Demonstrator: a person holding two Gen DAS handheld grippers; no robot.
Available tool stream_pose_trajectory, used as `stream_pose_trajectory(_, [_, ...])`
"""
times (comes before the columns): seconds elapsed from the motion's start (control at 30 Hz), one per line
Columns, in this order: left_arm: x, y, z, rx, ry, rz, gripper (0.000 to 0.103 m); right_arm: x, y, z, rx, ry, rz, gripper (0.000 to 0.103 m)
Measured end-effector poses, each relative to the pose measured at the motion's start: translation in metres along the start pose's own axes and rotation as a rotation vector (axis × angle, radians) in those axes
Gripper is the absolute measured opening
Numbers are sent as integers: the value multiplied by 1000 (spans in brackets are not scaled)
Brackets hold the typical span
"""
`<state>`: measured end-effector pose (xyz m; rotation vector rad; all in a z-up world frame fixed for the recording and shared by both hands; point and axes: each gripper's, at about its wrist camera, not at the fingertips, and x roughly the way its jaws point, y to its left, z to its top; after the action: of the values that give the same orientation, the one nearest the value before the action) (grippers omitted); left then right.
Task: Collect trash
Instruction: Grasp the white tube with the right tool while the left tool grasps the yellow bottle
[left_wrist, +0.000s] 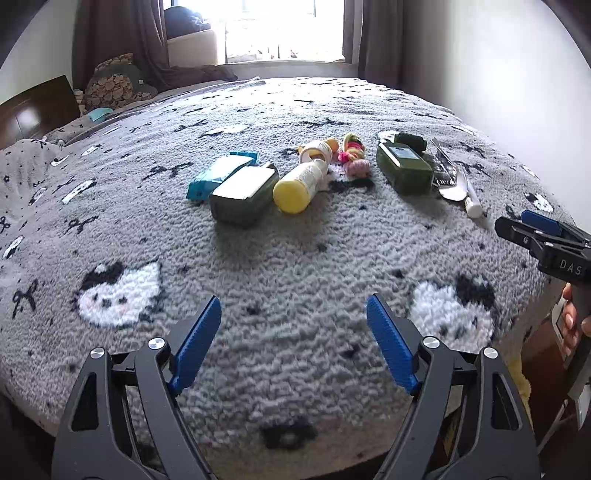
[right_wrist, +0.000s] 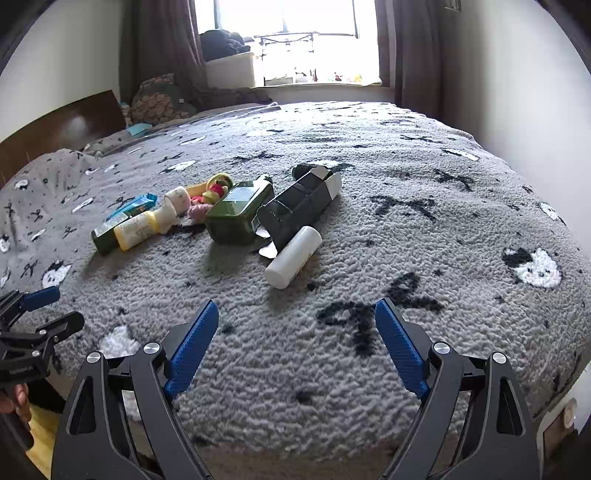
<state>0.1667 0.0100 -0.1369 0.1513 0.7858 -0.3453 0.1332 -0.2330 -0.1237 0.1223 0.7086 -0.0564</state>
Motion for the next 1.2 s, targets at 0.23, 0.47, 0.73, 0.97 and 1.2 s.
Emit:
stream_pose_trajectory(0.23, [33, 3, 26, 11, 17, -76, 61, 29, 3, 12, 9, 23, 14, 69])
stream_pose_trajectory(0.47, [64, 10, 47, 21, 25, -104, 54, 43, 5, 18, -23, 44, -13, 54])
stream_pose_trajectory(0.73, [89, -3, 73, 57, 40, -139, 48, 44, -17, 23, 10, 60, -53, 40])
stream_pose_trajectory(0.97, [108, -15, 87, 85, 72, -148, 31, 60, -21, 35, 44, 77, -47, 44])
stream_pose_trajectory(1.2, [109, -17, 87, 93, 80, -139, 29, 75, -15, 47, 17, 91, -71, 41])
